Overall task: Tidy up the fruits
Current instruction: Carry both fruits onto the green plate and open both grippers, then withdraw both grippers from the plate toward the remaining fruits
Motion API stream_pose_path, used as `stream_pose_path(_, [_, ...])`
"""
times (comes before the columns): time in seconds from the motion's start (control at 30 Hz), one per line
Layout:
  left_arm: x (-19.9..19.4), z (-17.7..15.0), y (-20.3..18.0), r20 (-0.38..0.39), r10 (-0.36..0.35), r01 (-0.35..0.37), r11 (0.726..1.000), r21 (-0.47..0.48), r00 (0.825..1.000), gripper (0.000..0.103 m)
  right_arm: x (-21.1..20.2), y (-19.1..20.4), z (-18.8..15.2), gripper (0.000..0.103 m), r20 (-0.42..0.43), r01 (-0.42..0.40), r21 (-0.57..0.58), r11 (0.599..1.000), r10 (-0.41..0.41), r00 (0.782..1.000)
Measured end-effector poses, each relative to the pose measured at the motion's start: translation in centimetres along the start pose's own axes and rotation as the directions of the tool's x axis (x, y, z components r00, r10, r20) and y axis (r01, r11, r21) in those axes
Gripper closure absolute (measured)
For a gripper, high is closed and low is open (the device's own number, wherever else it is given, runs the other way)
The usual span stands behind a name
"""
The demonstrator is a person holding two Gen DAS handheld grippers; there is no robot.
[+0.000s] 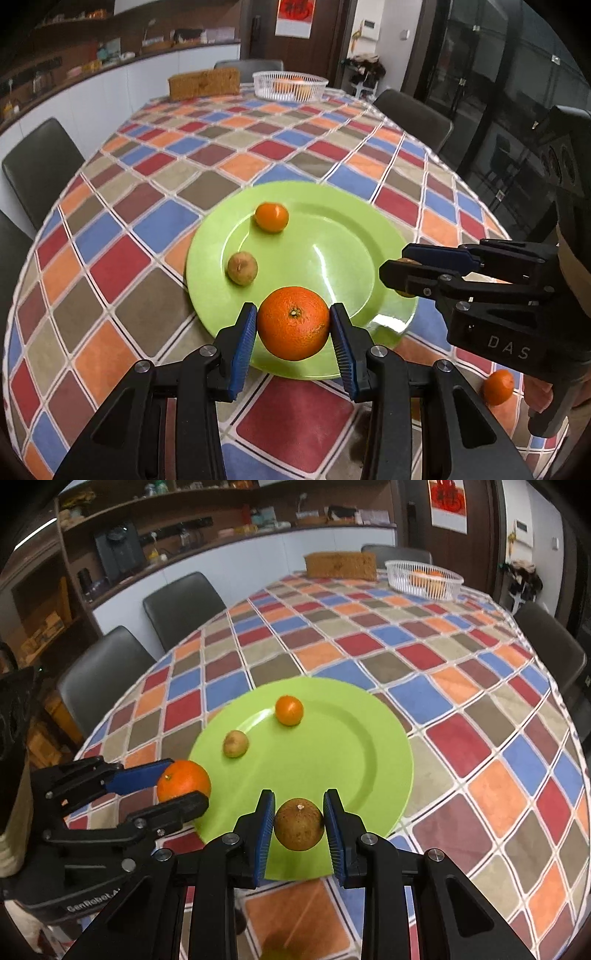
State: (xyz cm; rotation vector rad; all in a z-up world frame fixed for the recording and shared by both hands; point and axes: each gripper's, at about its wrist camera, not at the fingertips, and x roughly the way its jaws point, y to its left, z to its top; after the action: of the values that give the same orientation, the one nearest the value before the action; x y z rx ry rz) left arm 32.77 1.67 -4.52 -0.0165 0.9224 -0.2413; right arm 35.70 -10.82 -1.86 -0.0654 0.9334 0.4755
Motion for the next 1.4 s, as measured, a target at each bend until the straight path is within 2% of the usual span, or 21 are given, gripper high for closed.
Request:
stream_pose_path(0.3, [1.0,-0.3,0.6,-0.032,0.014,-0.014,1.0,-0.015,0.999,0.063,1.8,-0.7,-0.2,0.074,-0.044,0.004,0.043,0.999,-0.002,0.999])
stream_pose_path(0.4, [0.5,-0.2,0.7,-0.016,0.021,-0.022,1.0,-0.013,1.0,0.057,1.6,-0.8,-0.3,0.072,-0.044,0.008,0.056,0.998,-0.005,0.999])
stream_pose_path(0.47, [-0.4,-0.2,0.5,0.005,0.033,-0.033,0.999,-0.008,0.999,0.056,1.3,-0.8,-0.3,0.067,-0.036,0.019,0.059,0.998,-0.017,0.999])
stream_pose_path(0.53, [-1.2,-0.1,0.4,0.021,0.05,-0.05,0.999,-0.001,0.999,0.056,0.8,-0.7,-0.4,0.067,-0.025,0.027,0.057,0.998,-0.026,0.999])
stream_pose_path(0.83, [-6.9,-0.5,-0.9,0.109,0.103,-0.103,0.995,0.001,0.989,0.052,-3.9,0.5,-1.3,0.066,0.049,0.064,0.041,0.997,-0.066,0.997])
stream_pose_path(0.9, [-8.1,-0.7,-1.2,0.124,0.102,-0.102,0.995,-0.004,0.987,0.05,-5.1,0.9,-1.5,0.06,0.065,0.071,0.036,0.997,-0.073,0.995])
stream_pose_path(1.03, [-10.7,-1.4,-1.8,0.17,0.095,-0.095,0.995,-0.01,0.981,0.043,-7.7,1.6,-2.1,0.059,0.105,0.069,0.037,0.997,-0.072,0.992])
stream_pose_path(1.13, [-12.4,-2.1,-2.3,0.2,0.096,-0.094,0.995,-0.021,0.975,0.04,-9.5,2.2,-2.7,0.05,0.139,0.064,0.04,0.997,-0.069,0.988])
stream_pose_path(1.4, [-15.8,-4.8,-2.5,0.245,0.122,-0.115,0.992,-0.045,0.962,0.037,-12.6,4.8,-5.2,0.049,0.223,0.066,-0.014,0.998,-0.061,0.973])
